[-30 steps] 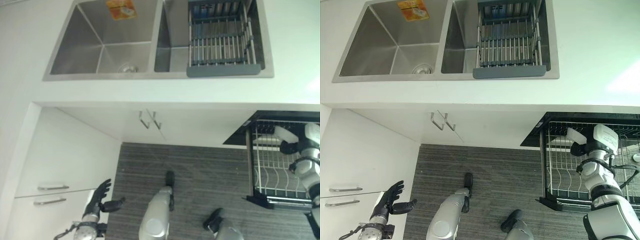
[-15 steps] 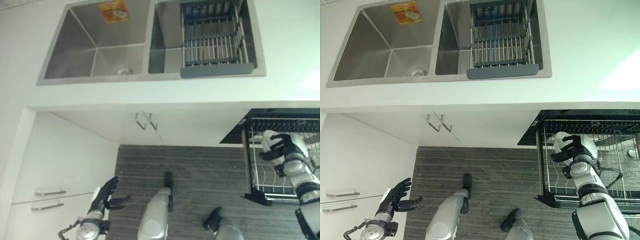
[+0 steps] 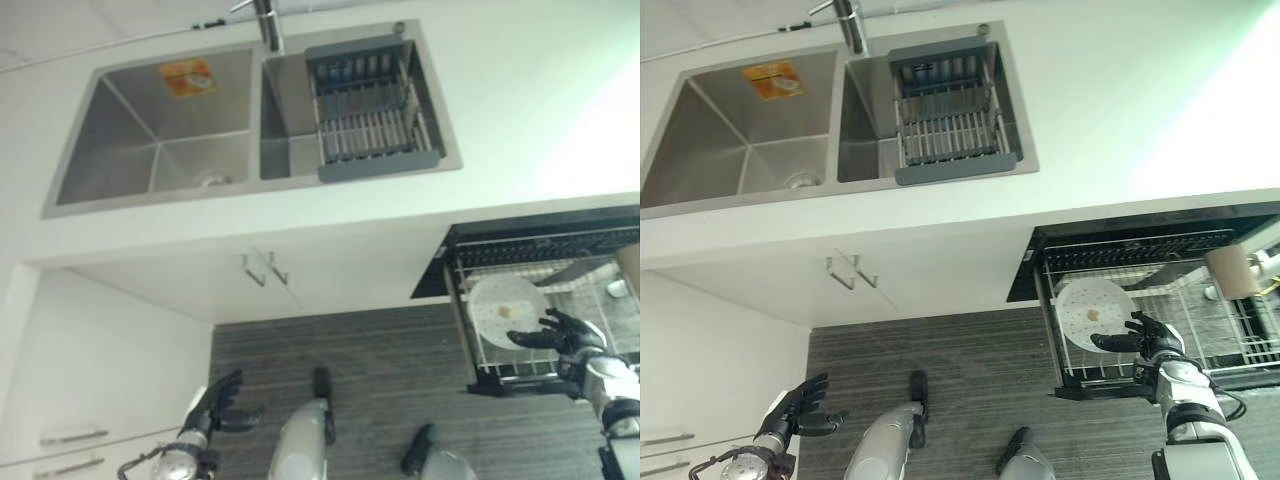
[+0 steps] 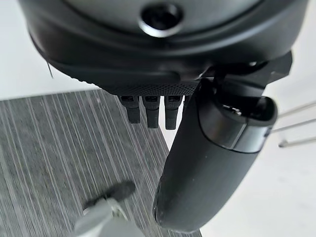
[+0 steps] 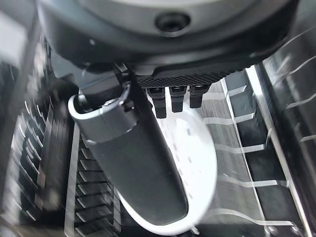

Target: Place the dishes in the dishwasher.

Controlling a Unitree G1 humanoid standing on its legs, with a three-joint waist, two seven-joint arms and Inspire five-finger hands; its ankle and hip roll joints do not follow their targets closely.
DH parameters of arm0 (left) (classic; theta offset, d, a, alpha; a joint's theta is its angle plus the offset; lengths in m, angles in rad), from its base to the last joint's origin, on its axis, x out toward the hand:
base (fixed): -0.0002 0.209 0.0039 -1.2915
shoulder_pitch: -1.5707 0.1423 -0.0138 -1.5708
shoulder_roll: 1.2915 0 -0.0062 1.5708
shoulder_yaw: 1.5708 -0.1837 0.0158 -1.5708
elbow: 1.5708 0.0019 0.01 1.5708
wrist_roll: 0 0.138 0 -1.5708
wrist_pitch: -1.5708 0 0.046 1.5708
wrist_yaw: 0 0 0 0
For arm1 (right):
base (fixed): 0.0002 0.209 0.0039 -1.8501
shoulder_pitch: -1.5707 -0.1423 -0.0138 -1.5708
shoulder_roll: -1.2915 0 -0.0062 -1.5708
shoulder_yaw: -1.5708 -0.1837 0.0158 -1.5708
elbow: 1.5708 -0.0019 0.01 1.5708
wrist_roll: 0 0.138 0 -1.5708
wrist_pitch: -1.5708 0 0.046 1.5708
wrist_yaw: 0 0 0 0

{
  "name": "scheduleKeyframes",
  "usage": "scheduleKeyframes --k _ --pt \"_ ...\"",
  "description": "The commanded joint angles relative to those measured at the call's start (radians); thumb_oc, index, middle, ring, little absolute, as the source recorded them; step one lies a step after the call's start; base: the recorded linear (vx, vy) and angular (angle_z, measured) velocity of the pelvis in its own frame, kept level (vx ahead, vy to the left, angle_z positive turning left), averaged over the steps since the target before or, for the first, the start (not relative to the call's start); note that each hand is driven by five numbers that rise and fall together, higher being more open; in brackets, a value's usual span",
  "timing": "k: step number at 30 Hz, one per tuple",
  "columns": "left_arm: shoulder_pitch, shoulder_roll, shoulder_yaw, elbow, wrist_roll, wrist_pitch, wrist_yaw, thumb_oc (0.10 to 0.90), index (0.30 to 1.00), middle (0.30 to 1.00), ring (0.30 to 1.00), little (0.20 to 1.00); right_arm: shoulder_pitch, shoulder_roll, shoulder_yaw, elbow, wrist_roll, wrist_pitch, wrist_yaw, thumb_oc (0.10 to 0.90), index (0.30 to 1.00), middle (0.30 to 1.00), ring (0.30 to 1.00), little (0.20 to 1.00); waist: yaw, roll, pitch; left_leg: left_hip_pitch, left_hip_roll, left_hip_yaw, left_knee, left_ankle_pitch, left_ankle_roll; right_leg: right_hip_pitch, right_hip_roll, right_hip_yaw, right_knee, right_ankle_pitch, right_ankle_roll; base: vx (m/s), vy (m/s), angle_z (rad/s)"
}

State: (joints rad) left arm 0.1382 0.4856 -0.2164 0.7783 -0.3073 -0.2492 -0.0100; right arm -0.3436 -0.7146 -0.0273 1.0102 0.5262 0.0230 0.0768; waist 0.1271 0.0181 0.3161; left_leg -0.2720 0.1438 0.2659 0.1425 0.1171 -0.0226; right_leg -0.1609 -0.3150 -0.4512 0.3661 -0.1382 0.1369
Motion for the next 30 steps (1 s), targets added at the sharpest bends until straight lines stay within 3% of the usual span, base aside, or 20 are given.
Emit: scheduleKeyframes --k 1,5,11,17,22,23,24,25,30 --pt "0.031 -0.015 0.094 -0.012 -0.027 -0.010 0.012 0.800 0.900 0.900 0.900 0.900 -0.007 -0.068 -0.072 -0.181 0.131 -0.061 -0.106 0.800 0.900 0.900 0.900 0.900 -0.016 -0.008 0.019 0.062 0.040 0.019 0.157 -0.241 -0.071 0.005 0.048 0.001 -0.066 0.062 0.024 0.10 0.030 -0.30" --pt "0.075 -0.052 0.162 0.029 -0.014 -0.013 0.014 0.800 0.900 0.900 0.900 0.900 0.173 -0.012 -0.313 -0.544 0.242 -0.086 -0.198 0.800 0.900 0.900 0.900 0.900 -0.088 -0.048 -0.012 0.107 0.061 0.059 0.157 -0.254 -0.069 0.018 0.074 0.045 -0.066 0.051 0.023 0.07 0.035 -0.37" --pt "0.092 -0.120 0.198 0.097 0.025 -0.046 0.024 0.800 0.900 0.900 0.900 0.900 0.315 0.098 -0.503 -0.799 0.278 -0.165 -0.364 0.800 0.900 0.900 0.900 0.900 -0.167 -0.070 -0.058 0.147 0.079 0.113 0.157 -0.270 -0.068 0.018 0.093 0.091 -0.066 0.039 0.026 0.05 0.048 -0.45" --pt "0.059 -0.123 0.168 0.117 0.028 -0.033 0.041 0.800 0.900 0.900 0.900 0.900 0.315 0.120 -0.515 -0.586 0.512 -0.081 -0.440 0.800 0.900 0.900 0.900 0.900 -0.167 -0.067 -0.076 0.164 0.084 0.132 0.157 -0.276 -0.071 0.032 0.096 0.085 -0.066 0.028 0.021 0.00 0.010 -0.22" --pt "0.031 -0.106 0.137 0.145 0.042 -0.012 0.033 0.800 0.900 0.900 0.900 0.900 0.276 0.120 -0.480 -0.309 0.709 0.003 -0.377 0.800 0.900 0.900 0.900 0.900 -0.141 -0.056 -0.086 0.168 0.076 0.126 0.157 -0.276 -0.074 0.048 0.095 0.064 -0.066 0.024 0.016 0.01 -0.046 0.03" --pt "0.028 -0.102 0.130 0.149 0.043 -0.008 0.033 0.800 0.900 0.900 0.900 0.900 0.265 0.120 -0.467 -0.276 0.731 0.027 -0.374 0.715 0.773 0.773 0.773 0.773 -0.135 -0.053 -0.088 0.168 0.074 0.125 0.157 -0.276 -0.075 0.051 0.094 0.058 -0.066 0.023 0.015 0.01 -0.043 0.14" --pt "0.027 -0.097 0.126 0.151 0.047 -0.002 0.030 0.800 0.900 0.900 0.900 0.900 0.249 0.118 -0.457 -0.228 0.777 0.047 -0.370 0.442 0.364 0.364 0.364 0.364 -0.128 -0.049 -0.090 0.167 0.071 0.122 0.157 -0.276 -0.075 0.053 0.093 0.054 -0.066 0.021 0.014 0.01 -0.039 0.17" --pt "0.023 -0.095 0.117 0.159 0.050 -0.001 0.029 0.800 0.900 0.900 0.900 0.900 0.233 0.115 -0.457 -0.181 0.821 0.070 -0.369 0.400 0.300 0.300 0.300 0.300 -0.122 -0.045 -0.093 0.166 0.068 0.118 0.157 -0.277 -0.076 0.055 0.094 0.051 -0.066 0.019 0.013 0.01 -0.035 0.16" --pt "0.005 -0.100 0.081 0.207 0.060 -0.009 0.041 0.800 0.900 0.900 0.900 0.900 0.152 0.109 -0.448 0.038 0.928 0.170 -0.332 0.400 0.300 0.300 0.300 0.300 -0.083 -0.018 -0.106 0.160 0.050 0.097 0.157 -0.278 -0.076 0.067 0.090 0.035 -0.066 0.011 0.012 0.04 -0.035 0.14"
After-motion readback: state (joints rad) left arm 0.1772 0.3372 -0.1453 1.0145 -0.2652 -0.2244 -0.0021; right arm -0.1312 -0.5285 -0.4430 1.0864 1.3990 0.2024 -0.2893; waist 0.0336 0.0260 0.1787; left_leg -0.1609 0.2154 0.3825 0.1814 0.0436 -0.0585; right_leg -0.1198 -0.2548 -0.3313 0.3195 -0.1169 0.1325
